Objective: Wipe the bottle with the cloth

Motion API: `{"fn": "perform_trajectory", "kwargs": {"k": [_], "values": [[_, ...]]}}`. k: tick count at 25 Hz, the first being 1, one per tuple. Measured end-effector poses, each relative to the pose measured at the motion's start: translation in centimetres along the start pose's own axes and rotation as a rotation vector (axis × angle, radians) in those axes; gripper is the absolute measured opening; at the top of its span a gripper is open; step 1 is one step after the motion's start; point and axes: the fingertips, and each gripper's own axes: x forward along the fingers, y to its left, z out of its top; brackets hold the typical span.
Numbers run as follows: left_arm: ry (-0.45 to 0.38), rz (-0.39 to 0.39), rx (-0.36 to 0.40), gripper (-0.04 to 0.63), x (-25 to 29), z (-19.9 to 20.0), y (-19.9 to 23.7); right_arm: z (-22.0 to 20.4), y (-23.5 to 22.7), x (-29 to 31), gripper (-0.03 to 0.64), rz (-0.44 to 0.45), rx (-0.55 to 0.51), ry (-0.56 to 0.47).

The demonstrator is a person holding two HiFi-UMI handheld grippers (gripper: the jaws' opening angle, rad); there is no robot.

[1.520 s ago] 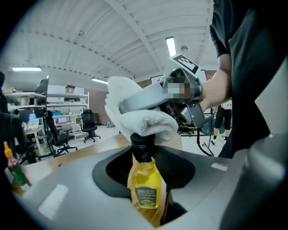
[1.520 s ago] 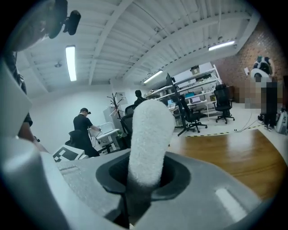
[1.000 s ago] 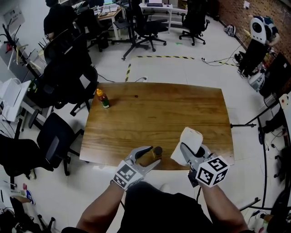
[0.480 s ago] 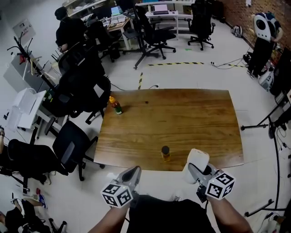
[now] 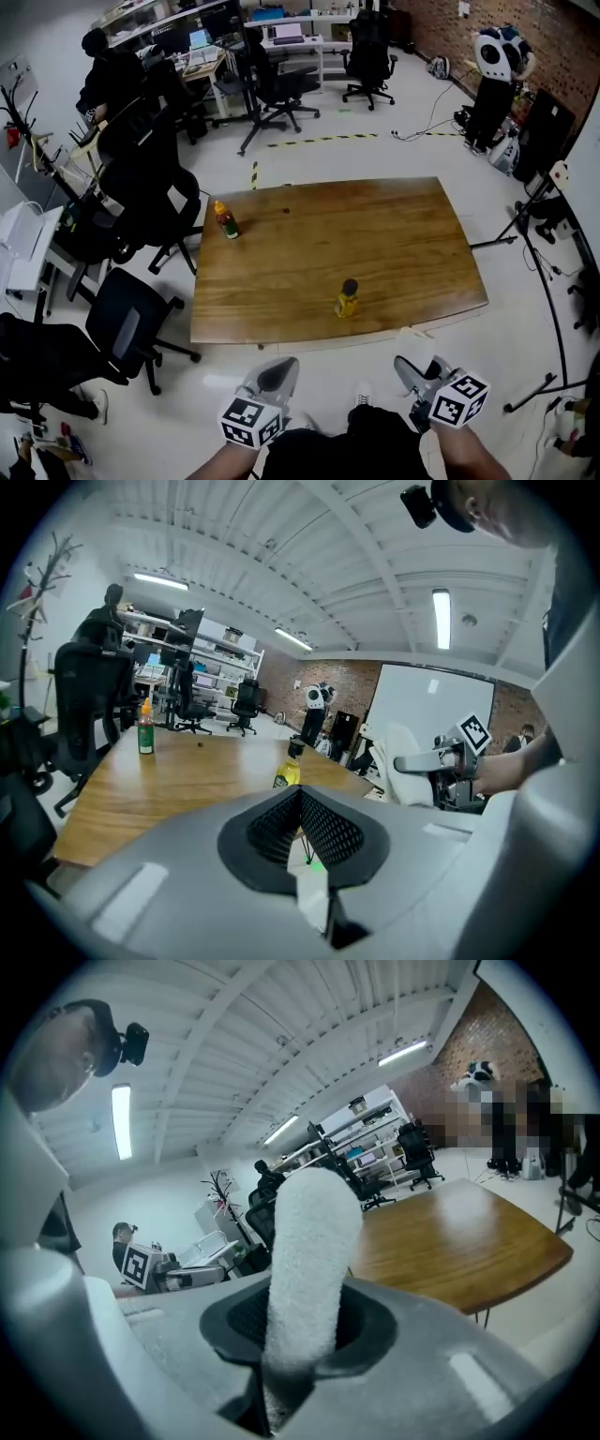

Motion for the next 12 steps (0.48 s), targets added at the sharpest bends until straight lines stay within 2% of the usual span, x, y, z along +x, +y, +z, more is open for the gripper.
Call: {"fn": "perform_trajectory", "kwargs": {"k": [7, 12], "values": [[-0.002, -0.013, -0.041, 0.017, -3.6, -0.8, 0.3, -2.8, 4.0, -2.7, 0.077, -0.046, 0.007, 0.025], [-0.031, 0.038, -0.058, 0.017, -4.3, -0.1, -0.1, -2.9, 4.0, -3.7, 0.077, -0.023, 0.003, 0.04]]}}
